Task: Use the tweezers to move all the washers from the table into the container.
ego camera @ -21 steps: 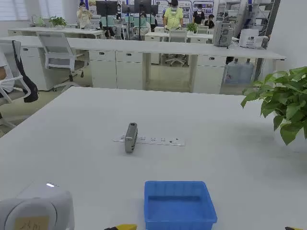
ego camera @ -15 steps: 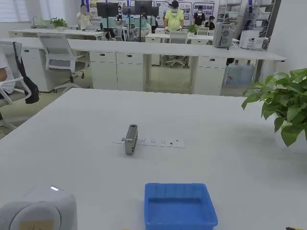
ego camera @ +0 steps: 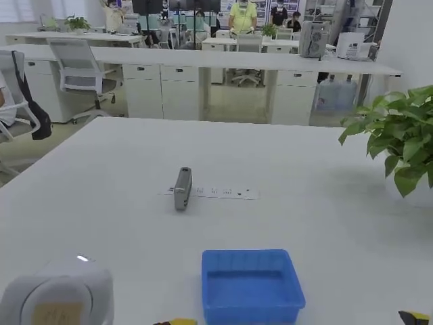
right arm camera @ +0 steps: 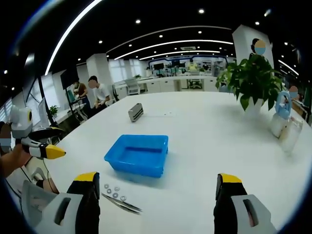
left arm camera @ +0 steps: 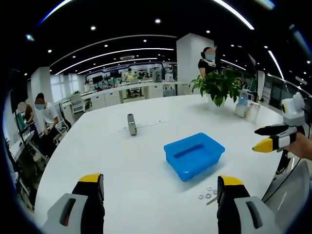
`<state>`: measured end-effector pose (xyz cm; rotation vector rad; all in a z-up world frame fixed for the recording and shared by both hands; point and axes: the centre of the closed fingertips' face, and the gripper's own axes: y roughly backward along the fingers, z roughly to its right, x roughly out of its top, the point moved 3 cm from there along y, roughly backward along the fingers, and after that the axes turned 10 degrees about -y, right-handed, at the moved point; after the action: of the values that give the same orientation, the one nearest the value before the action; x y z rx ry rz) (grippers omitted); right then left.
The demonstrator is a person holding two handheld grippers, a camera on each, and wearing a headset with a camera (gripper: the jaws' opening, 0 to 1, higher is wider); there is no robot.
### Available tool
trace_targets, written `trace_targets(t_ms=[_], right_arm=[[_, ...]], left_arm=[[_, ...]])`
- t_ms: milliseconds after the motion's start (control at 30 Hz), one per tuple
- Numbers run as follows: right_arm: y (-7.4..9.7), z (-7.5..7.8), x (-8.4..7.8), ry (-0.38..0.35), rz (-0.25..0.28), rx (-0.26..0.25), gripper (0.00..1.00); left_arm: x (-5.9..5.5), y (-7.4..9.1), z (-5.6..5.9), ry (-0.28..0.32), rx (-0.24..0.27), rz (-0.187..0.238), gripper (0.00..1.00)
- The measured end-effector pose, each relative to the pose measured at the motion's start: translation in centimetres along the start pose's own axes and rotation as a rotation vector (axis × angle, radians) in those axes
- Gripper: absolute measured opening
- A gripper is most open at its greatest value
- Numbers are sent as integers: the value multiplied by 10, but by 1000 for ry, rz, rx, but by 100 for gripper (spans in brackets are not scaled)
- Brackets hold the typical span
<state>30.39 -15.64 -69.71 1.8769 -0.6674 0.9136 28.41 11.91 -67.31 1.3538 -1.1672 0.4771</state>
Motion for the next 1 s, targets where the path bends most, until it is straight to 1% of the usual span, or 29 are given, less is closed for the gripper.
trace_targets(t_ms=[133, 233, 333, 533, 700, 1000], right_arm=[[-1, -2, 0, 0, 2, 7, 99], [-3, -6, 2, 19, 5, 18, 99], [-5, -11, 2, 49, -3, 28, 98], [-9, -17, 2, 80, 0, 39, 97], [-9, -19, 4, 76, 13, 42, 96], [-13, -17, -4, 71, 0, 25, 95]], left_arm=[[1, -1, 1, -5, -5, 3, 99], [4, -2, 3, -7, -11, 11, 99], [5, -4, 5, -6, -15, 19, 99], [1, -8, 12, -18, -27, 15, 99], [-1, -10, 13, -30, -32, 12, 97], [-6, -16, 15, -13, -49, 15, 96]])
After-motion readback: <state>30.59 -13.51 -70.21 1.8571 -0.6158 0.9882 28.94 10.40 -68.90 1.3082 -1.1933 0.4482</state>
